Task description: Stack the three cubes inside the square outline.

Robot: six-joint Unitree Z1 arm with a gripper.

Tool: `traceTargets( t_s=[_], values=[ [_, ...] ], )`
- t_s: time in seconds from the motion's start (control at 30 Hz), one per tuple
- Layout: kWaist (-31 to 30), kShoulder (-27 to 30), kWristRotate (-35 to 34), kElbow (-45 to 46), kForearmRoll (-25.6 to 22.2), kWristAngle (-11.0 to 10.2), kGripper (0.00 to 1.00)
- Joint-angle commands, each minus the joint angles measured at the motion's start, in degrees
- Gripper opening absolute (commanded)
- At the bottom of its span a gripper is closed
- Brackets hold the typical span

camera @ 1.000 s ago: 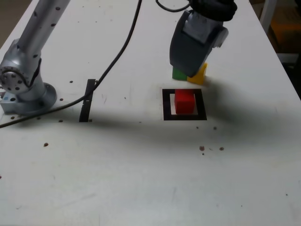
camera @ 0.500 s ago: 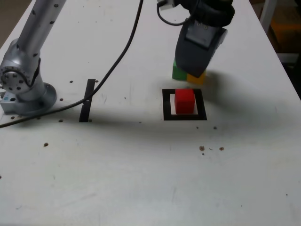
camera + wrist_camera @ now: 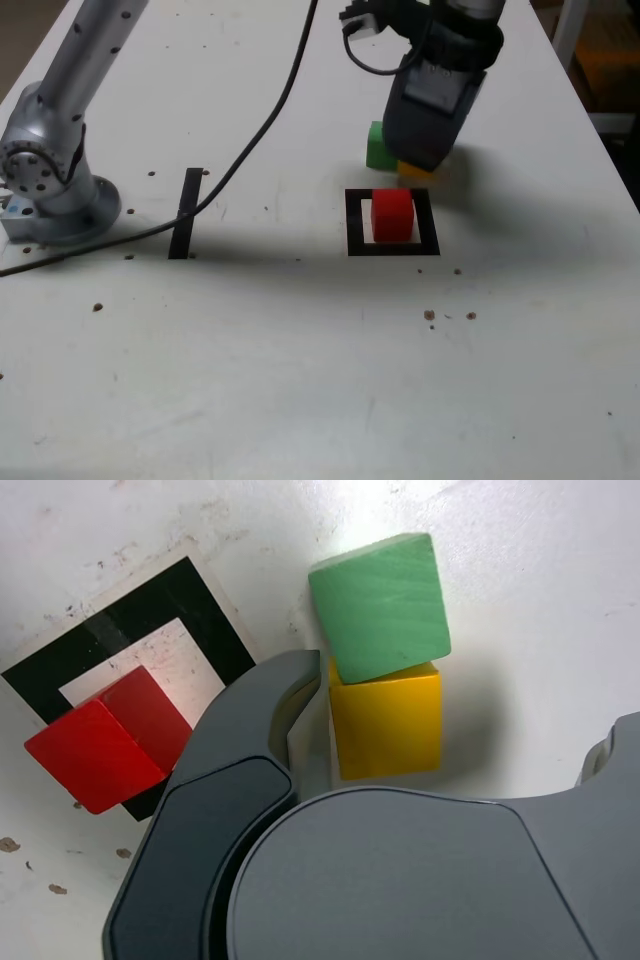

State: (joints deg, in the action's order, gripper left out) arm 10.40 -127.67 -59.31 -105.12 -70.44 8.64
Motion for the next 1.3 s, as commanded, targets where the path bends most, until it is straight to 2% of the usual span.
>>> traceTargets(
  t_s=[0.0,0.17,0.4,0.63,0.93,1.27],
  values=[
    [0.1,-0.6,0.3,0.3,0.4,0.7,0.99],
    [0.3,-1.3,0.4,0.1,0.0,2.0,0.97],
    [1.8,-2.0,1.0,-1.5,-1.5,2.7,0.9],
    [4.2,-3.1,4.3,-2.7,-2.2,5.6,0.86],
    [4.0,-4.4,4.8,-3.1,-2.6,6.5,0.83],
    [4.6,-6.3,7.1,-7.0,-6.3,8.1,0.68]
  ],
)
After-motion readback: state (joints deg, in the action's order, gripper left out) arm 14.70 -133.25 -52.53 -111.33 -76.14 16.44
